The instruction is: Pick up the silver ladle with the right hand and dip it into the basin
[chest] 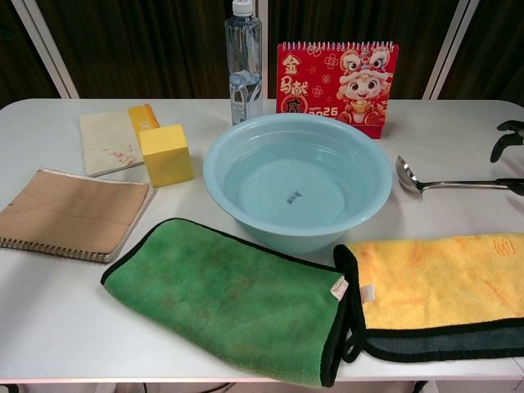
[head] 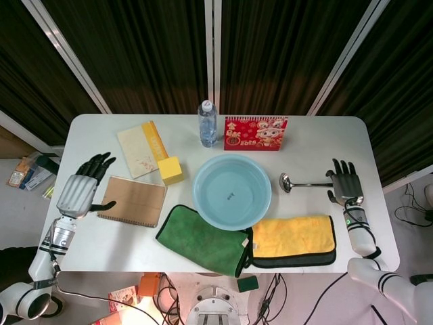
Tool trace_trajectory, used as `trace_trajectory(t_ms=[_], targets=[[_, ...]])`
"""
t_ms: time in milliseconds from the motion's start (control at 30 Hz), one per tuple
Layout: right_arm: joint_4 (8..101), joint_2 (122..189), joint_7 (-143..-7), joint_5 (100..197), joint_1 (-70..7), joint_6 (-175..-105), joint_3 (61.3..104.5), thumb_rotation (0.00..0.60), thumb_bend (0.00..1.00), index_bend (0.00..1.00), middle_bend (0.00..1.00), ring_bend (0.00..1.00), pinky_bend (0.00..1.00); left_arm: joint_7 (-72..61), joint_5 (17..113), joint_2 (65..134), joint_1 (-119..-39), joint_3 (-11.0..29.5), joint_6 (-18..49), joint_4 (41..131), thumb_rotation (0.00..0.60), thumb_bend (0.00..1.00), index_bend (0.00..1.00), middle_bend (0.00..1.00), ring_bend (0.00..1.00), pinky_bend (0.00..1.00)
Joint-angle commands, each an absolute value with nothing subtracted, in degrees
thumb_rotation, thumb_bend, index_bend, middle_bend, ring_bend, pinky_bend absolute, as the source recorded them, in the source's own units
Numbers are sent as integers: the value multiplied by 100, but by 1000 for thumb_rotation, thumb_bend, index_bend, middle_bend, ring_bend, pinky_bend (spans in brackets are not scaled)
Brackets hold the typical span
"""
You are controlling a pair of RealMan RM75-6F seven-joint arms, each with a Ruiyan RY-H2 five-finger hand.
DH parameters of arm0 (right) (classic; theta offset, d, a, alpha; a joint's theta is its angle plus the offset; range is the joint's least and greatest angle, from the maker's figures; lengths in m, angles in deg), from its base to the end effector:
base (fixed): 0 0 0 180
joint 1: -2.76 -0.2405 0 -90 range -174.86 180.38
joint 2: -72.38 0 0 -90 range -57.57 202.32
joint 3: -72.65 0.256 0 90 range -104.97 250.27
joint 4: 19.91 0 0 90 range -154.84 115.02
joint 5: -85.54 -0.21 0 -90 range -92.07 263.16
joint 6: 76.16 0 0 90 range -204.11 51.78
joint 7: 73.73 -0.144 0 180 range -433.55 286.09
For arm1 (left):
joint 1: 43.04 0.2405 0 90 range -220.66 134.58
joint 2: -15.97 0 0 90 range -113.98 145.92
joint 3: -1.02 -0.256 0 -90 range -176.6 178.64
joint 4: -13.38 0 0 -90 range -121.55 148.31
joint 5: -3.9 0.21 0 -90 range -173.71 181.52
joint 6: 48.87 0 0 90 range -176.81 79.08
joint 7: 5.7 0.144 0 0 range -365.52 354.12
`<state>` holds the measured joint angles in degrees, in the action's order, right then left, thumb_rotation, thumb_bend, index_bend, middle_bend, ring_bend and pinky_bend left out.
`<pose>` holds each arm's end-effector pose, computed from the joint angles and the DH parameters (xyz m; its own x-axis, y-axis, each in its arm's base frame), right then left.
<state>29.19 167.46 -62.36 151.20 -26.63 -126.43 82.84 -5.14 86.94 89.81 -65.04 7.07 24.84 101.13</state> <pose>-0.3441 -0.3481 0.0205 0.5818 -0.2828 0.7626 -0.7890 0.0313 0.6136 -0.2510 0.2769 0.0947 0.3322 0.0566 0.9415 0.9201 -0.2392 -0.3102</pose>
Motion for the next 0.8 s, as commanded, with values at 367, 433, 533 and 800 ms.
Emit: trace_trajectory(t_ms=[367, 433, 533, 800], targets=[[2267, 17233, -6648, 15303, -2862, -12446, 8286, 600, 363, 392, 0, 0, 0, -343, 8590, 9033, -6550, 697, 2352, 10130, 600, 36, 101, 28, 25, 176], [2197, 17274, -6671, 15315, -2870, -12444, 8289, 600, 363, 395, 0, 0, 0, -319, 8584, 9031, -6555, 694, 2341, 10144, 600, 37, 103, 29, 25, 176], [2112, 17314, -6715, 15344, -2882, -12415, 8283, 600, 363, 399, 0, 0, 0, -312, 8573, 9021, -6563, 697, 2323, 10157, 600, 38, 104, 29, 25, 176], [1875, 17443, -6732, 15349, -2939, -12289, 8300, 600, 364, 430, 0, 0, 0, -379, 8540, 8985, -6540, 698, 2330, 10122, 600, 41, 107, 29, 25, 177]])
